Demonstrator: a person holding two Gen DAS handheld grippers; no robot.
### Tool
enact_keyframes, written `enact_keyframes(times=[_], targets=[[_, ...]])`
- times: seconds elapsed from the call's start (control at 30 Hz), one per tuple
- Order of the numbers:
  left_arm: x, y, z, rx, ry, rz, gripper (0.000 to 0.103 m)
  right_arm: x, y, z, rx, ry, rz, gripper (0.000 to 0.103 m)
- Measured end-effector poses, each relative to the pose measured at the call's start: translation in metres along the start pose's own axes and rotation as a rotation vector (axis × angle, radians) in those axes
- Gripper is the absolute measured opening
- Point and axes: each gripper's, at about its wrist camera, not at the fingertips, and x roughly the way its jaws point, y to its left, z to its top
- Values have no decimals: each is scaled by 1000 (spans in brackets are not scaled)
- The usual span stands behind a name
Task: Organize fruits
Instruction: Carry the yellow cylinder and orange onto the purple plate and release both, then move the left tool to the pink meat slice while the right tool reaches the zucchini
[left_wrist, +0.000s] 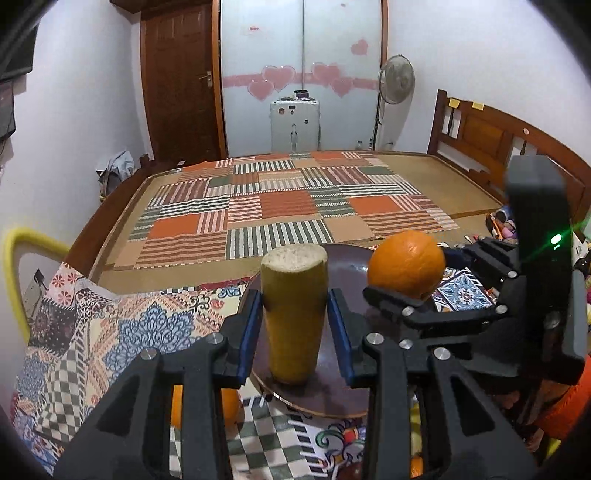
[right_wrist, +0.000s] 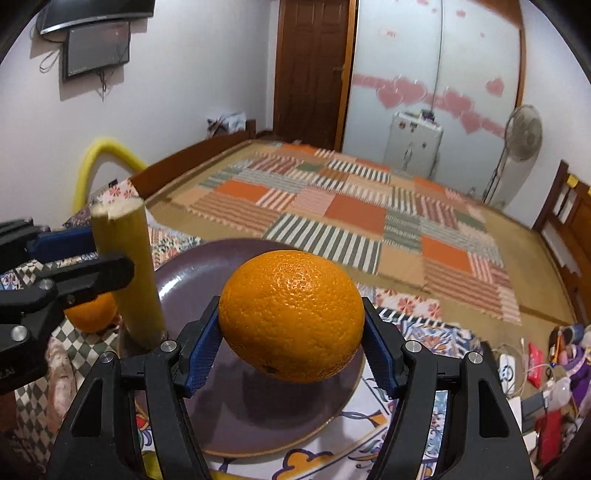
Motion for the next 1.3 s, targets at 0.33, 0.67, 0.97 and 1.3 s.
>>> enact_keyframes(times=[0.33,0.67,0.97,1.3], targets=[[40,6,27,-31,114,-39,32,25,-4,7,-4,128,47,67],[42,14,22,-39,111,-27,32,23,6,8,-47,155,14,67],[6,16,11,-32,33,15,38,-17,8,13,-20,50,4,77],[-53,18,-9,-27,-30,14,59,-66,25,-10,8,-18,78,83]])
